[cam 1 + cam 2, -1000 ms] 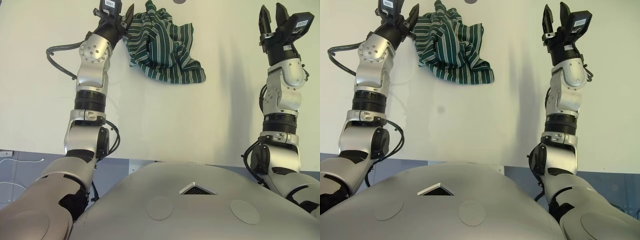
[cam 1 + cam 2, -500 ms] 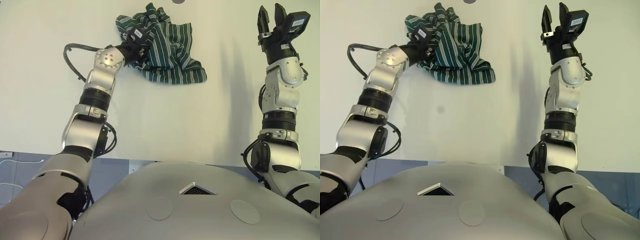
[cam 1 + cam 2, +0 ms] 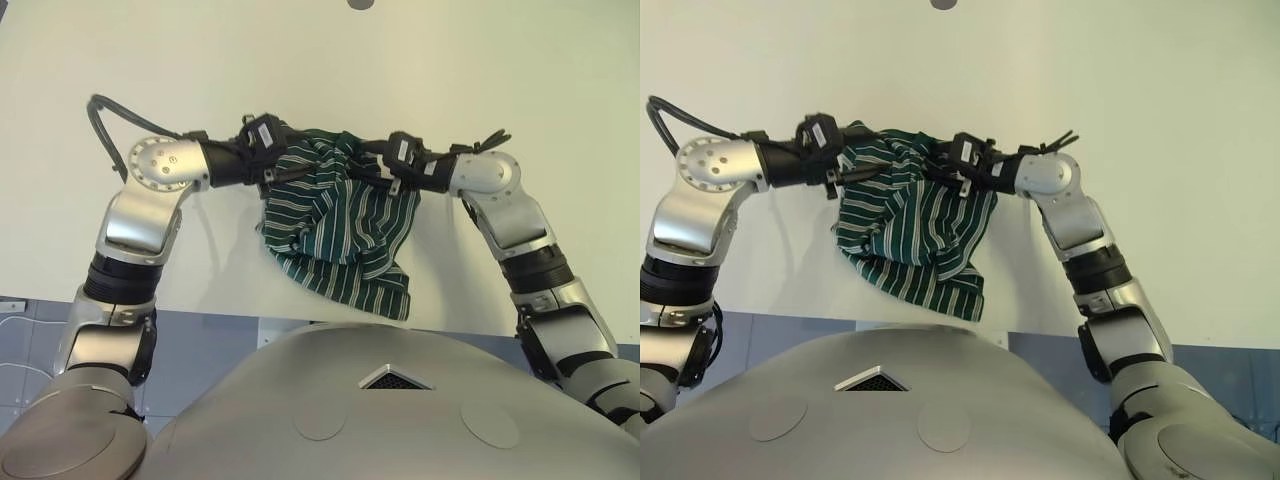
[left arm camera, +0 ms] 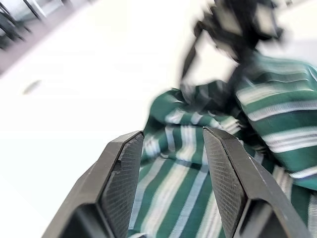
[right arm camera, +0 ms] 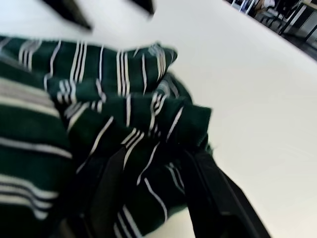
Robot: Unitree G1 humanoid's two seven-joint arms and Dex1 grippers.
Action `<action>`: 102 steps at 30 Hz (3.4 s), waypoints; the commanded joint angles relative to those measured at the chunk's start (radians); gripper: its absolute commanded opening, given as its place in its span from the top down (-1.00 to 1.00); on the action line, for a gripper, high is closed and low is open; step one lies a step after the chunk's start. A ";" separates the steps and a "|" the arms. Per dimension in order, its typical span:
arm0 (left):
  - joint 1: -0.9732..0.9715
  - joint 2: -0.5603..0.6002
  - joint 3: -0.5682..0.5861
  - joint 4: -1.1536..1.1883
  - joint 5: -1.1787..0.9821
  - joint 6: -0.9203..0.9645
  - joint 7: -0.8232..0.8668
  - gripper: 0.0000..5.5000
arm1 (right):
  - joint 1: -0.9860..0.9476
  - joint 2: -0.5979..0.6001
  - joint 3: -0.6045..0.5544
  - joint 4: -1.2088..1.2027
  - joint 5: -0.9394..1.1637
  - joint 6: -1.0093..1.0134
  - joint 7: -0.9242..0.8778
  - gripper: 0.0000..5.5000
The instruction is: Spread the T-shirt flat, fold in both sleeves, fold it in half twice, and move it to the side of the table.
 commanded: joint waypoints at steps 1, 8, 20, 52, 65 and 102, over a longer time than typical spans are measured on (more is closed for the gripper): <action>-0.093 0.000 0.007 0.250 0.111 -0.039 0.115 0.20 | -0.007 -0.038 -0.002 0.009 -0.053 0.031 -0.021 0.28; -0.172 -0.089 -0.022 0.547 0.137 -0.145 0.133 0.20 | -0.010 -0.075 -0.017 -0.020 -0.083 0.036 -0.049 0.28; -0.083 -0.084 0.082 0.288 0.019 -0.193 0.129 0.20 | 0.054 -0.140 -0.042 -0.072 -0.111 0.069 -0.067 0.28; -0.126 0.008 0.085 0.435 -0.093 0.015 -0.105 0.31 | 0.050 -0.172 -0.198 -0.201 0.053 0.134 -0.048 0.28; -0.128 0.004 0.080 0.514 -0.042 -0.042 -0.078 0.99 | -0.003 -0.137 -0.230 -0.125 0.110 0.144 -0.035 0.28; -0.122 -0.008 0.116 0.521 -0.046 -0.081 -0.095 1.00 | -0.011 -0.074 -0.241 0.144 0.234 0.286 0.088 0.72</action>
